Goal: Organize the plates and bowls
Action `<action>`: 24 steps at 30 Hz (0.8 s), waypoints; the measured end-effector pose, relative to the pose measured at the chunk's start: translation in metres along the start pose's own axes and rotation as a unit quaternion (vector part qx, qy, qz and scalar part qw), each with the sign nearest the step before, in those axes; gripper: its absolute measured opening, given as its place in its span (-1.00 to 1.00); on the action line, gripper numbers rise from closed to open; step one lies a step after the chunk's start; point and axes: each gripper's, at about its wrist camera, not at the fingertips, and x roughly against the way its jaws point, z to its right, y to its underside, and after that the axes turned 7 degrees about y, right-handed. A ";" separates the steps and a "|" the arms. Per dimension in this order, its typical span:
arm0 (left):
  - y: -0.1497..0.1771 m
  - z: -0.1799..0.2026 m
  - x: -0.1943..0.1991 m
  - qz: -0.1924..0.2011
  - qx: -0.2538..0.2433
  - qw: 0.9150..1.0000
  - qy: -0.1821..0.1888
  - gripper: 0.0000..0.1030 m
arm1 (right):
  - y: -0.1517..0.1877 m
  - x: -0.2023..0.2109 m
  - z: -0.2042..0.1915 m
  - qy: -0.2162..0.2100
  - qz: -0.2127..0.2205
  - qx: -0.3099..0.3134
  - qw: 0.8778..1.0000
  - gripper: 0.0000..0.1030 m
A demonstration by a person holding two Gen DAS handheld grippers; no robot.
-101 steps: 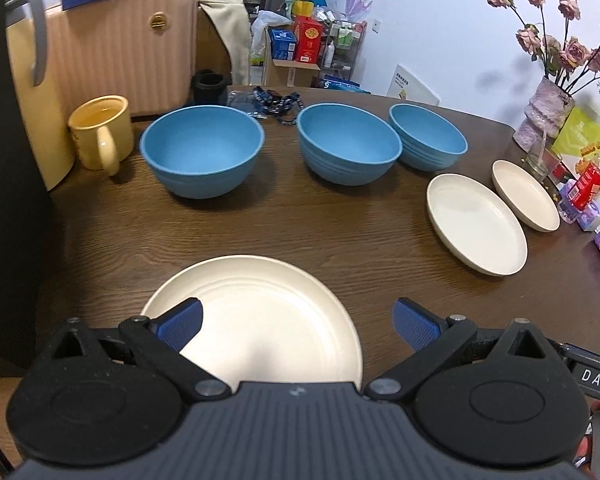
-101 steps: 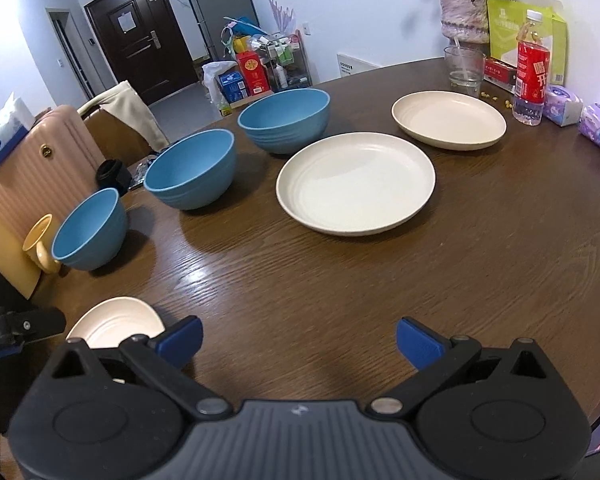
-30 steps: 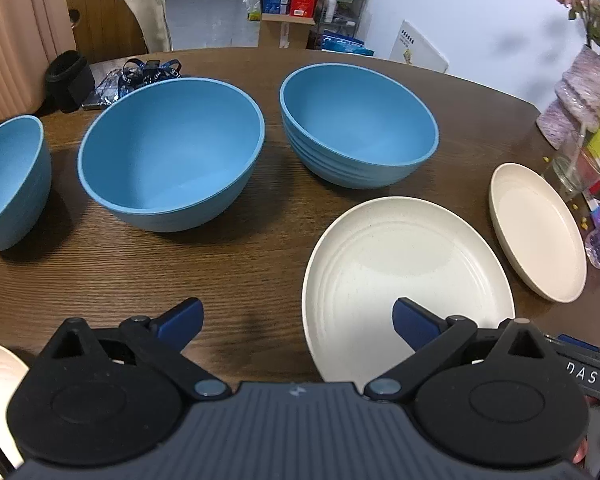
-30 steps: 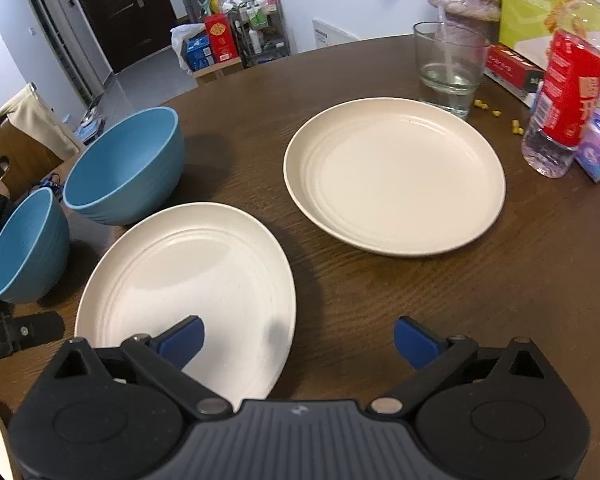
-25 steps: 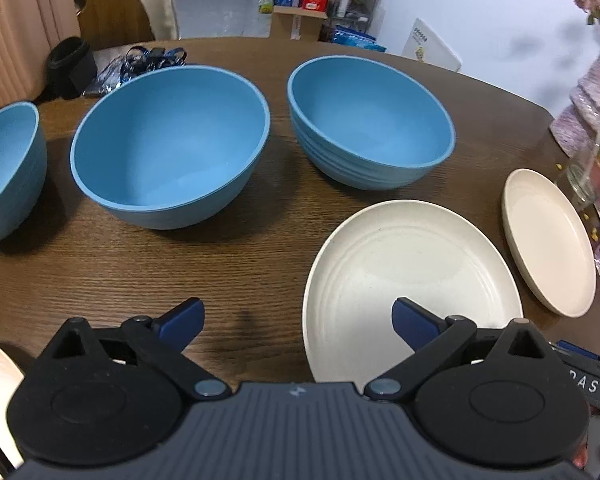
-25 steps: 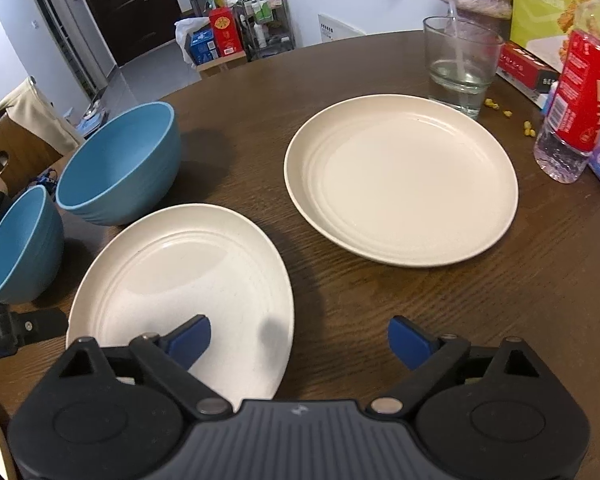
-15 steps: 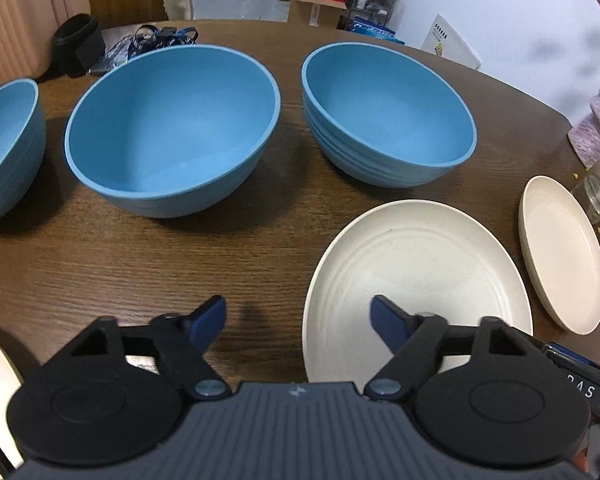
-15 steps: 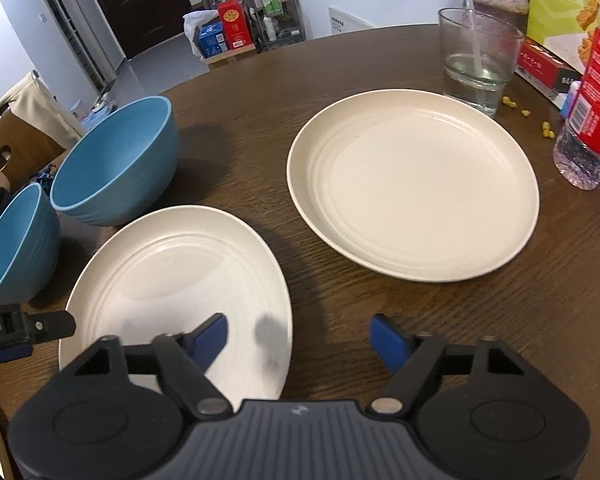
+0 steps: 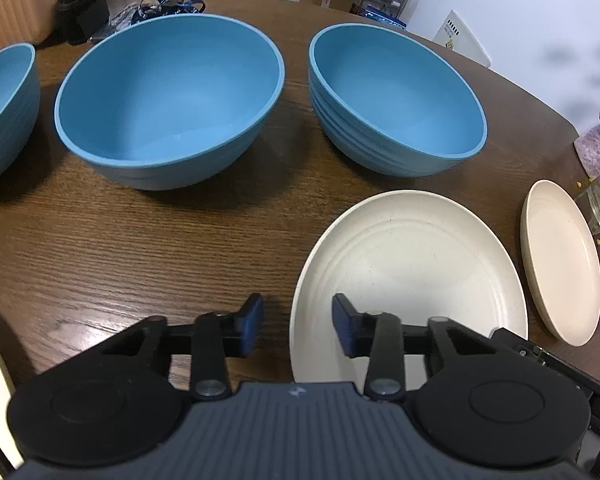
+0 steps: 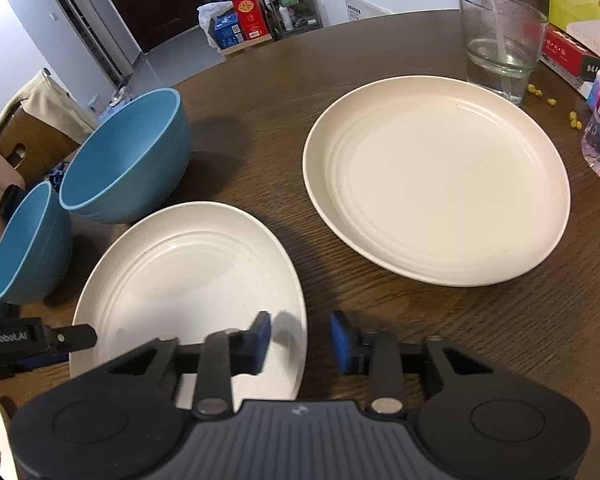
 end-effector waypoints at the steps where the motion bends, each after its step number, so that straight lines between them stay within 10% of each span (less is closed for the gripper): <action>1: 0.000 0.000 -0.001 -0.001 0.002 1.000 0.000 -0.34 | 0.000 -0.001 0.001 -0.004 -0.001 -0.001 1.000 -0.56; 24: 0.018 -0.005 -0.003 0.001 0.012 1.000 0.010 -0.70 | 0.005 0.001 0.001 -0.027 0.012 0.029 0.999 -0.80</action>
